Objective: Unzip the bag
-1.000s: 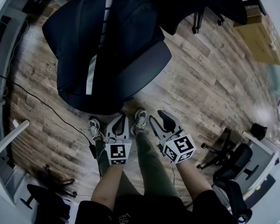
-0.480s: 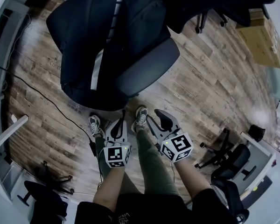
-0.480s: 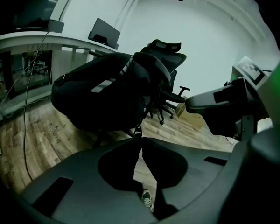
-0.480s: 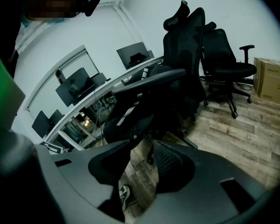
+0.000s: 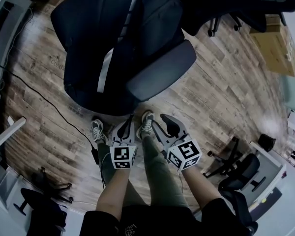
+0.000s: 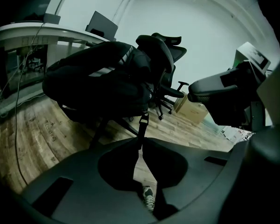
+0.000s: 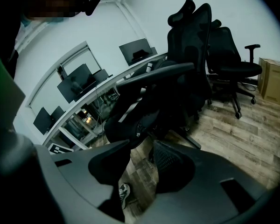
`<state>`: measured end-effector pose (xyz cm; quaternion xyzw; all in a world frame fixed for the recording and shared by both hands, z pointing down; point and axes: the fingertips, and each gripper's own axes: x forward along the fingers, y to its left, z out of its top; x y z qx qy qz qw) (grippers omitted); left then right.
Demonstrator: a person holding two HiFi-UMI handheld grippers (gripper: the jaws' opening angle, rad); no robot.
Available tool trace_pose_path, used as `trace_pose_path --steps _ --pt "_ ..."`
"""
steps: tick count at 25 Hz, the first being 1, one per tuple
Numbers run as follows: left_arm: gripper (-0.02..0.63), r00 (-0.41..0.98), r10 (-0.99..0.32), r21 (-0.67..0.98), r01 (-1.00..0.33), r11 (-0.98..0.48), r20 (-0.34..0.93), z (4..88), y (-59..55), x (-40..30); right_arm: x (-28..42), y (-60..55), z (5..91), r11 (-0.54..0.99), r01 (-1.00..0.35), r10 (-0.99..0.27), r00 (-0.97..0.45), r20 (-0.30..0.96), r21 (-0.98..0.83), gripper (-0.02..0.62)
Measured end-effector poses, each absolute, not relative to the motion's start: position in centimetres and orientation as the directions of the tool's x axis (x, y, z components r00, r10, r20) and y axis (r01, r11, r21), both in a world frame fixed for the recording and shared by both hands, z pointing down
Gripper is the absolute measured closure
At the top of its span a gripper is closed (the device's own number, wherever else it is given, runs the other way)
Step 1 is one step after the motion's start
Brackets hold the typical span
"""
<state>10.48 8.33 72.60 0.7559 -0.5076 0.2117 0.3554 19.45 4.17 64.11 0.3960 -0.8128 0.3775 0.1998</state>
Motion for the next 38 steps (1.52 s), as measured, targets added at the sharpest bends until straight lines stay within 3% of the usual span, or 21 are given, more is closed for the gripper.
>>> trace_pose_path --steps 9,13,16,38 --pt "0.568 0.424 -0.598 0.338 -0.905 -0.257 0.681 74.1 8.1 10.7 19.2 3.8 65.1 0.407 -0.791 -0.486 -0.611 0.624 -0.458 0.430" --pt "0.456 0.439 -0.613 0.363 -0.897 -0.252 0.657 73.7 7.1 11.5 19.3 3.6 65.3 0.406 -0.790 -0.485 -0.612 0.624 -0.459 0.430" --pt "0.443 0.444 -0.629 0.386 -0.892 -0.237 0.639 73.3 6.4 12.3 19.5 3.5 65.4 0.403 -0.791 -0.486 -0.611 0.625 -0.459 0.430" --pt "0.449 0.259 -0.726 0.411 -0.911 0.036 0.637 72.6 2.7 12.8 21.8 3.0 66.3 0.377 -0.803 -0.495 -0.595 0.632 -0.461 0.430"
